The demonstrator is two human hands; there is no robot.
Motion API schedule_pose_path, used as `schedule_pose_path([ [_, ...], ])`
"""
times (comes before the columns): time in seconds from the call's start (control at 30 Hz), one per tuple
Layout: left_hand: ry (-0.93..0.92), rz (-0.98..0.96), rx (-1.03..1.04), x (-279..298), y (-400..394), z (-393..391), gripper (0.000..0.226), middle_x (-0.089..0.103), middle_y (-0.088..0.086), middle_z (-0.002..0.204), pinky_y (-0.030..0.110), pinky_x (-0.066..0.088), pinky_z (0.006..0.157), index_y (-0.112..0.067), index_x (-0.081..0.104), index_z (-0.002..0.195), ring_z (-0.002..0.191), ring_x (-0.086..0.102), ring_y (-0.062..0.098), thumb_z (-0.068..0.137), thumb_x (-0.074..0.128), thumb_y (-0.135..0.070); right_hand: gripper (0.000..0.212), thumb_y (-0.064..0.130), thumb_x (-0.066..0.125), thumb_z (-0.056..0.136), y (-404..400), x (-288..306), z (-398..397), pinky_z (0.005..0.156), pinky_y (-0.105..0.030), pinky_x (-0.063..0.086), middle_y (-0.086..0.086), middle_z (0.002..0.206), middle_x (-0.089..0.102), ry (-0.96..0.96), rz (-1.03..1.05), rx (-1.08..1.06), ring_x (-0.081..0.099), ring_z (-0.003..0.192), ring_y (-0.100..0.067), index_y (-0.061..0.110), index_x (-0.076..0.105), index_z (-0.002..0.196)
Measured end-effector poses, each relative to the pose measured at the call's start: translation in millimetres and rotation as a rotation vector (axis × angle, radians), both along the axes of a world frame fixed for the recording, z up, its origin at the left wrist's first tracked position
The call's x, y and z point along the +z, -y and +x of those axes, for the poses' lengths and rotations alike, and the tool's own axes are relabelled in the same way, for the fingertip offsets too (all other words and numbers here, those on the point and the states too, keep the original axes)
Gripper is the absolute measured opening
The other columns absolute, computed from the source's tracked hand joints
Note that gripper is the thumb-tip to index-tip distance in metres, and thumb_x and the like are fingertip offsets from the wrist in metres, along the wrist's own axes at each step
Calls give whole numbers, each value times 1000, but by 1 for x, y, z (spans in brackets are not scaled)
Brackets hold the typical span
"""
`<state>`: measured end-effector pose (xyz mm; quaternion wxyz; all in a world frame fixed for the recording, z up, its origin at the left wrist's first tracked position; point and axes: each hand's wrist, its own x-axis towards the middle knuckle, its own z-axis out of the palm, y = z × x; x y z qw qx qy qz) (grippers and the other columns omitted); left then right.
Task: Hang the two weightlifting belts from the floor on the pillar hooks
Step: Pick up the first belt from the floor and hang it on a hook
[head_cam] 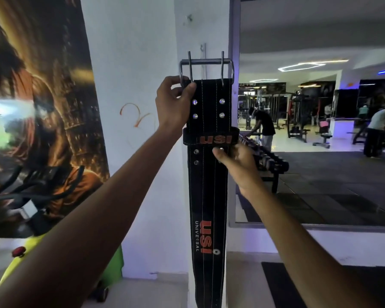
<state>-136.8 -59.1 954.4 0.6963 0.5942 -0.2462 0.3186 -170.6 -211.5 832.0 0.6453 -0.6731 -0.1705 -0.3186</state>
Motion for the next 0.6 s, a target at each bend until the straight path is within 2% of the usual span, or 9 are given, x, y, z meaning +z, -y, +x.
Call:
schedule_pose_path([
  [0.1, -5, -16, 2, 7, 0, 5, 20, 78, 17, 97, 55, 62, 85, -18, 64, 100, 78, 72, 24, 84, 70, -26, 11, 23, 74, 84, -7, -31, 8, 71, -11, 52, 8, 89, 72, -77, 36, -77, 68, 76, 6, 22, 67, 91],
  [0.23, 9, -18, -11, 9, -2, 9, 17, 78, 19, 100, 49, 61, 79, -16, 64, 100, 75, 71, 21, 85, 69, -23, 16, 27, 78, 80, -14, -87, 7, 61, -8, 51, 10, 78, 70, -211, -27, -106, 66, 69, 0, 26, 62, 83],
  [0.3, 11, -22, -17, 10, -4, 12, 19, 77, 20, 101, 46, 61, 76, -15, 64, 101, 73, 70, 21, 85, 69, -23, 31, 46, 81, 70, -16, -124, -1, 59, -6, 50, 9, 71, 71, -305, -55, -83, 67, 67, -3, 26, 62, 84],
  [0.37, 12, -23, -25, 10, -4, 14, 19, 77, 20, 100, 45, 60, 74, -13, 64, 102, 72, 70, 20, 86, 68, -22, 62, 69, 80, 51, -15, -158, -3, 63, -11, 53, 9, 78, 75, -361, -45, -60, 72, 77, -5, 23, 66, 90],
  [0.4, 12, -19, -27, 10, -4, 15, 20, 77, 18, 97, 46, 60, 74, -13, 64, 103, 71, 69, 20, 86, 68, -22, 67, 72, 79, 49, -13, -168, -3, 65, -14, 54, 7, 84, 76, -382, -54, -54, 73, 84, -8, 24, 67, 93],
  [0.47, 17, -9, -30, 10, -4, 18, 21, 76, 14, 90, 47, 59, 72, -12, 64, 105, 68, 68, 20, 87, 68, -22, 46, 56, 81, 62, -14, -167, -4, 66, -15, 54, 6, 88, 75, -421, -100, -33, 72, 89, -14, 25, 67, 93],
  [0.53, 20, -14, -32, 11, -5, 20, 22, 75, 12, 88, 46, 58, 71, -11, 64, 106, 66, 68, 19, 88, 68, -22, 26, 41, 78, 74, -15, -142, -2, 63, -14, 52, 7, 82, 71, -421, -98, -13, 69, 80, -11, 23, 66, 88],
  [0.6, 14, -19, -25, 14, -8, 22, 24, 75, 10, 84, 48, 59, 72, -9, 64, 109, 64, 68, 18, 88, 68, -22, 28, 44, 75, 74, -14, -100, 2, 60, -11, 48, 7, 73, 65, -347, -44, -49, 60, 65, -5, 19, 64, 80],
])
